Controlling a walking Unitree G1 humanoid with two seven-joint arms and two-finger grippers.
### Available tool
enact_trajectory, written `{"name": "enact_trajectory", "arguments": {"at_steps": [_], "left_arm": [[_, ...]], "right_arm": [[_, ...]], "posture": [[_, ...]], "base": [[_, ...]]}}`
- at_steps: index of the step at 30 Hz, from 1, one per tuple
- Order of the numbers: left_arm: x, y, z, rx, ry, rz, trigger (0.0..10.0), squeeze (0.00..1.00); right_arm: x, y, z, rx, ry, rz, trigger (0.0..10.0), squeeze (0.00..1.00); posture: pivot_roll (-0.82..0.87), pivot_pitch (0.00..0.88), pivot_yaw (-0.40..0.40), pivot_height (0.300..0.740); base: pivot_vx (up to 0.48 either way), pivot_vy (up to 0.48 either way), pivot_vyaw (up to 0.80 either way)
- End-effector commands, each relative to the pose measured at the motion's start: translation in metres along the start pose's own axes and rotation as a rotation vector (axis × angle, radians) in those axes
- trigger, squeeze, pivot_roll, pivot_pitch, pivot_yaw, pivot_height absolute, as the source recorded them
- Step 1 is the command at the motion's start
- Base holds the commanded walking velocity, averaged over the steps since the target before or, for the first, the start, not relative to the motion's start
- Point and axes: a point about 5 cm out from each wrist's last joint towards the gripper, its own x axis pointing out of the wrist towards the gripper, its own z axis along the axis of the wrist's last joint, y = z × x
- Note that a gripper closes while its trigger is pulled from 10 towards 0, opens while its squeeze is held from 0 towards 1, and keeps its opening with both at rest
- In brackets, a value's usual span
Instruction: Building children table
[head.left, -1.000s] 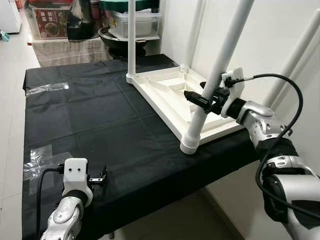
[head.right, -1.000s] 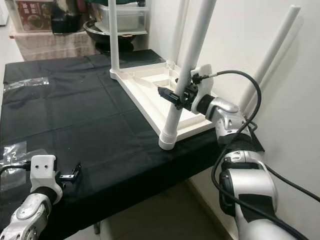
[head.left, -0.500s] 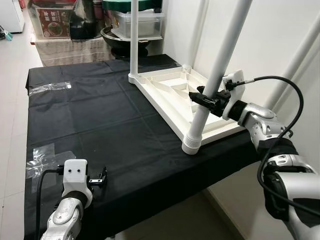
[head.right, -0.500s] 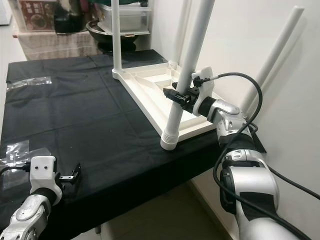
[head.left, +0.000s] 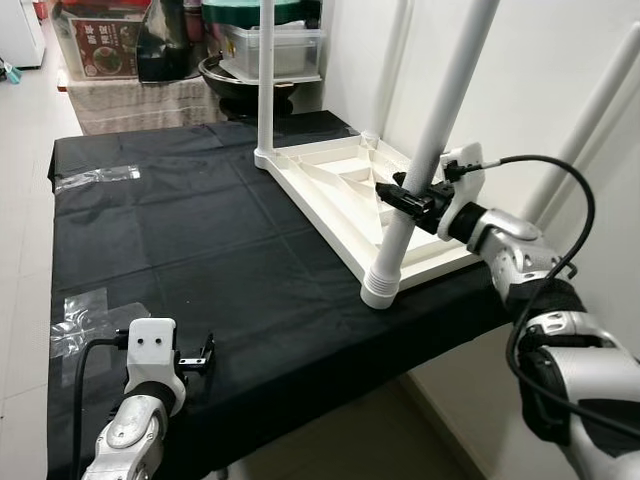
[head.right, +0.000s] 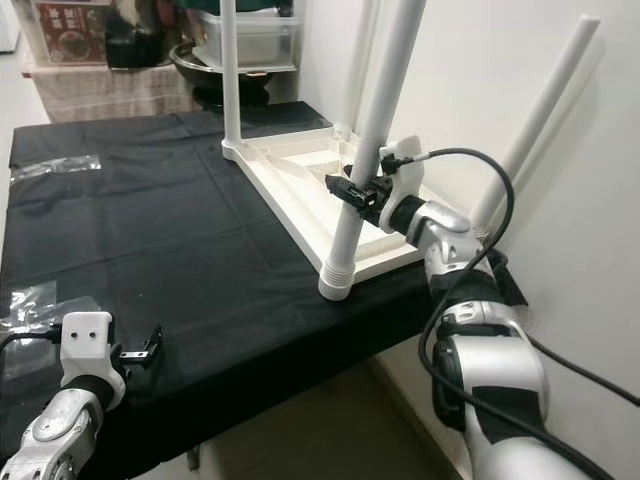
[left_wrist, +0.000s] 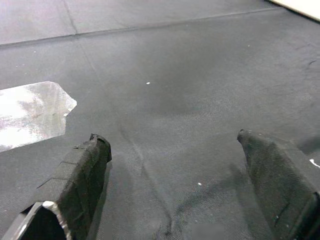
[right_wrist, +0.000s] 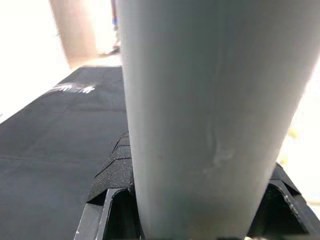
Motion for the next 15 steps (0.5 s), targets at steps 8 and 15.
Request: {"name": "enact_trajectory", "arguments": {"at_steps": [8, 15], "left_arm": [[-0.002, -0.002, -0.003, -0.024, -0.001, 0.005, 10.0, 0.00], [0.002, -0.001, 0.000, -0.020, -0.009, 0.003, 10.0, 0.00]], "right_arm": [[-0.016, 0.007, -0.070, 0.126, 0.169, -0.463, 0.0, 0.00], [-0.006, 0.060, -0.097, 0.114, 0.267, -0.646, 0.0, 0.00]], "posture": [[0.07, 0.000, -0.130, 0.740], [0.08, 0.000, -0.128, 0.740]], "base": [[0.000, 0.000, 0.00], [0.000, 0.000, 0.00]]}}
